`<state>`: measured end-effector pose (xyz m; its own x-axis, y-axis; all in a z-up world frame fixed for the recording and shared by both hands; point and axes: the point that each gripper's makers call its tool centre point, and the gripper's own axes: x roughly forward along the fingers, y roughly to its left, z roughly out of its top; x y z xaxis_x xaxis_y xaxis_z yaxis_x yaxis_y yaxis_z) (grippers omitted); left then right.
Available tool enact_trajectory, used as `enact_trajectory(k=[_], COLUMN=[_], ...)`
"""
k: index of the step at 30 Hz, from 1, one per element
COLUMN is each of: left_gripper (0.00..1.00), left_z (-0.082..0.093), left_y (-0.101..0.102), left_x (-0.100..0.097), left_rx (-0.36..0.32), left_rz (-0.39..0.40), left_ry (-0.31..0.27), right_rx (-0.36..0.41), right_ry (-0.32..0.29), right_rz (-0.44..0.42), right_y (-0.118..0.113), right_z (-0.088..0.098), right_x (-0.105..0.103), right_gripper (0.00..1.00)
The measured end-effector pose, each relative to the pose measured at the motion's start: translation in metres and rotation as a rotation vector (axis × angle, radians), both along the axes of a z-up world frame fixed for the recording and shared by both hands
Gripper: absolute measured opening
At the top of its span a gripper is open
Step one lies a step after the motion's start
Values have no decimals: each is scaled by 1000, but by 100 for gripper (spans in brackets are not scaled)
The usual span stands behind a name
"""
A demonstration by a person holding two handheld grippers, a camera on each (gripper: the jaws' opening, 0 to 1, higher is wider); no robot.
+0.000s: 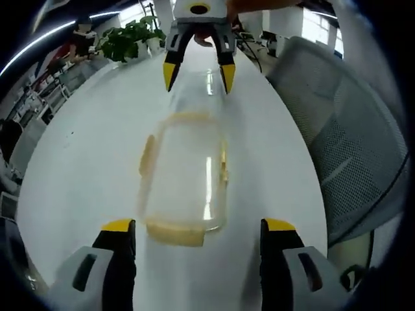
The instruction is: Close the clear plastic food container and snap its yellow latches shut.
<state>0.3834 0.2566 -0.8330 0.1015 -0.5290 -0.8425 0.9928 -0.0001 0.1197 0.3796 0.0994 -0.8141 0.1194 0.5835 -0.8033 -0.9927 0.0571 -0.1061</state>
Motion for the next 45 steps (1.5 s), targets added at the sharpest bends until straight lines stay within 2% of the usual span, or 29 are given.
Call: enact_trajectory(k=[14, 25, 37, 42, 45], left_gripper=[77, 77, 76, 70, 71], left_z=[-3, -12, -19, -24, -25], left_y=[9, 12, 13, 11, 11], left_x=[14, 25, 28, 28, 30], left_rx=[53, 80, 103, 113, 118], left_rz=[-9, -9, -20, -37, -46], left_ry=[7, 46, 70, 87, 84], right_rx=[-78, -145, -182, -190, -189], right_ry=[27, 44, 45, 48, 53], right_rz=[28, 54, 58, 54, 46], right_y=[5, 5, 7, 6, 7], right_z=[-13, -27, -38, -44, -47], right_x=[14, 16, 15, 17, 20], right_gripper=[58, 58, 59, 57, 57])
